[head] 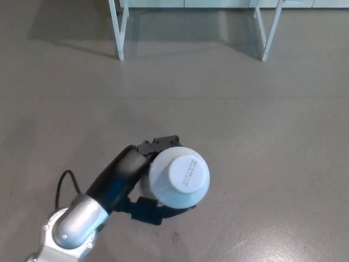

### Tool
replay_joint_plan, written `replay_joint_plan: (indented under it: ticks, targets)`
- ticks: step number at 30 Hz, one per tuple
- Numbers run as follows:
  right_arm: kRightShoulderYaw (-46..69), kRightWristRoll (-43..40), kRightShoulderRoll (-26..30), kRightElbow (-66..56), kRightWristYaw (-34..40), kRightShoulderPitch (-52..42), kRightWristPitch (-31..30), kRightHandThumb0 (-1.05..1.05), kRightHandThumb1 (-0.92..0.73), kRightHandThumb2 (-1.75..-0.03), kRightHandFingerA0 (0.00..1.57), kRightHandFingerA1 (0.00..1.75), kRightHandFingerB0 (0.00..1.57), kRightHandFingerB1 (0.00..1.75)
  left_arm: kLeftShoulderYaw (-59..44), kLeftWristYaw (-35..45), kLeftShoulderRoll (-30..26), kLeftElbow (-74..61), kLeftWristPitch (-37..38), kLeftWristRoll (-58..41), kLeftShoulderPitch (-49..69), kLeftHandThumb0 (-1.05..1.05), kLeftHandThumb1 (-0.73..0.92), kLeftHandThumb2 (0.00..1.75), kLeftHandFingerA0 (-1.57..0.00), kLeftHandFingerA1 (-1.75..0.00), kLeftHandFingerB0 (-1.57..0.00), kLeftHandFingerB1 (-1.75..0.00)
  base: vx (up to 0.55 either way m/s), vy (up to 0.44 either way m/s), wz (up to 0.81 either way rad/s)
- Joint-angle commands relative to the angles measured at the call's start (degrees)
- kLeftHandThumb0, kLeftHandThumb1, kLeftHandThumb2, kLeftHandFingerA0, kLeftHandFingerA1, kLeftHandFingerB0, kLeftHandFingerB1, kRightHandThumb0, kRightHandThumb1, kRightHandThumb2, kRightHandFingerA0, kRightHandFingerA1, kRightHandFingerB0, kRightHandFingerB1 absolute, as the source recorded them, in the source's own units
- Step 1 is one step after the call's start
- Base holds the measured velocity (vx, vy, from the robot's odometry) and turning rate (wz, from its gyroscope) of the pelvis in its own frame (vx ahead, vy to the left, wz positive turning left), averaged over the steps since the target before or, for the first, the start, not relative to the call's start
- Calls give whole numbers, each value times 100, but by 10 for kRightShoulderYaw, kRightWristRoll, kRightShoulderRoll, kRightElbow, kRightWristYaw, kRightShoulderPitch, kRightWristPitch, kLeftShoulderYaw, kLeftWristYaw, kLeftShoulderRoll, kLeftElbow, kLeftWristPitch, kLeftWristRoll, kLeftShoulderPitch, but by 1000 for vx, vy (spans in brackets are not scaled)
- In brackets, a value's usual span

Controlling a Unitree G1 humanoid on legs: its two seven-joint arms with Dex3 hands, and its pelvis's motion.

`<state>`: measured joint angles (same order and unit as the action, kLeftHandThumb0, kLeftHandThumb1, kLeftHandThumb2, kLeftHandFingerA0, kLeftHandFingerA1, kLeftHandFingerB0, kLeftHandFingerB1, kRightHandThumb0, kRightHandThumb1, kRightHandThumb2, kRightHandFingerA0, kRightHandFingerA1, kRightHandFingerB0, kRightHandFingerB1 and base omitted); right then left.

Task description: The robot picks up a bottle from a person using its left hand and walk towards the table in frontand put the bottle on the table.

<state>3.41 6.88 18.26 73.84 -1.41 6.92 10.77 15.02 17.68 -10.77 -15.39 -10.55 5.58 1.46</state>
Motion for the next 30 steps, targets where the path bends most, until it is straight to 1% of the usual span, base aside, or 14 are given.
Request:
replay_joint_plan:
  ticks: [1, 2, 4, 5, 6, 9, 10, 12, 14, 17, 18, 20, 25, 30]
  targets:
    - [-4, 3, 9, 2, -10, -1, -1, -45, -65, -61, 76, 50, 60, 44, -37, 2, -3, 11, 27, -33, 21, -21, 73, 72, -103, -120, -72, -117, 0, 0, 0]
    - [-4, 2, 9, 2, -10, -2, 0, -45, -65, -61, 76, 50, 60, 44, -42, 4, -2, 13, 25, -37, 23, -21, 73, 72, -103, -120, -72, -117, 0, 0, 26]
    - [-7, 5, 9, 2, -8, -2, 0, -45, -63, -61, 77, 52, 60, 45, -80, 0, -10, 40, 52, -49, 42, -21, 71, 83, -97, -140, -74, -121, 0, 0, -5]
    - [-7, 4, 9, 3, -8, -2, 0, -45, -63, -61, 77, 52, 60, 45, -88, 2, -11, 45, 57, -53, 45, -21, 71, 83, -97, -140, -74, -121, 0, 0, 0]
    - [-8, 4, 9, 2, -9, -2, 1, -45, -64, -61, 77, 52, 60, 45, -101, 5, -10, 51, 56, -63, 49, -20, 70, 85, -91, -150, -73, -121, 64, 61, -14]
    - [-14, 9, 10, 5, -8, 0, -4, -44, -64, -61, 78, 51, 57, 43, -145, -5, -13, 69, 87, -68, 74, -23, 72, 80, -90, -149, -73, -120, 100, 138, -10]
    - [-15, 8, 10, 4, -9, -2, -2, -44, -65, -61, 77, 51, 58, 44, -158, 0, -10, 77, 94, -79, 76, -22, 69, 85, -95, -143, -77, -117, 154, 234, -20]
    - [-15, 7, 9, 4, -11, -3, -1, -42, -68, -60, 78, 50, 63, 45, -181, 7, -4, 88, 97, -98, 80, -19, 67, 86, -98, -140, -78, -110, 200, 295, -11]
    - [-16, 8, 9, 5, -12, -5, -2, -44, -65, -61, 76, 51, 59, 44, -192, 9, -3, 93, 103, -100, 83, -20, 66, 87, -99, -138, -77, -113, 172, 608, -22]
    - [-15, 6, 10, 5, -18, -10, -1, -44, -64, -61, 75, 50, 56, 43, -208, 13, -2, 100, 110, -108, 88, -20, 65, 87, -97, -140, -77, -113, 219, 203, 8]
    - [-15, 6, 9, 6, -17, -10, -3, -44, -64, -61, 75, 50, 56, 43, -209, 13, -1, 98, 109, -108, 90, -20, 65, 87, -97, -140, -77, -113, 221, 59, 3]
    - [-16, 7, 10, 6, -17, -10, -3, -43, -65, -61, 76, 50, 57, 44, -212, 19, -2, 102, 109, -115, 88, -20, 64, 85, -102, -131, -80, -108, 213, -4, 4]
    - [-18, 9, 10, 3, -21, -13, 1, -42, -64, -62, 77, 53, 60, 45, -207, 15, -4, 94, 100, -110, 88, -21, 64, 86, -98, -135, -78, -110, 268, -108, 9]
    - [-15, 6, 10, 5, -23, -10, -2, -44, -62, -61, 77, 52, 57, 44, -195, 8, -5, 84, 95, -96, 83, -21, 64, 86, -97, -137, -77, -112, 351, -191, 16]
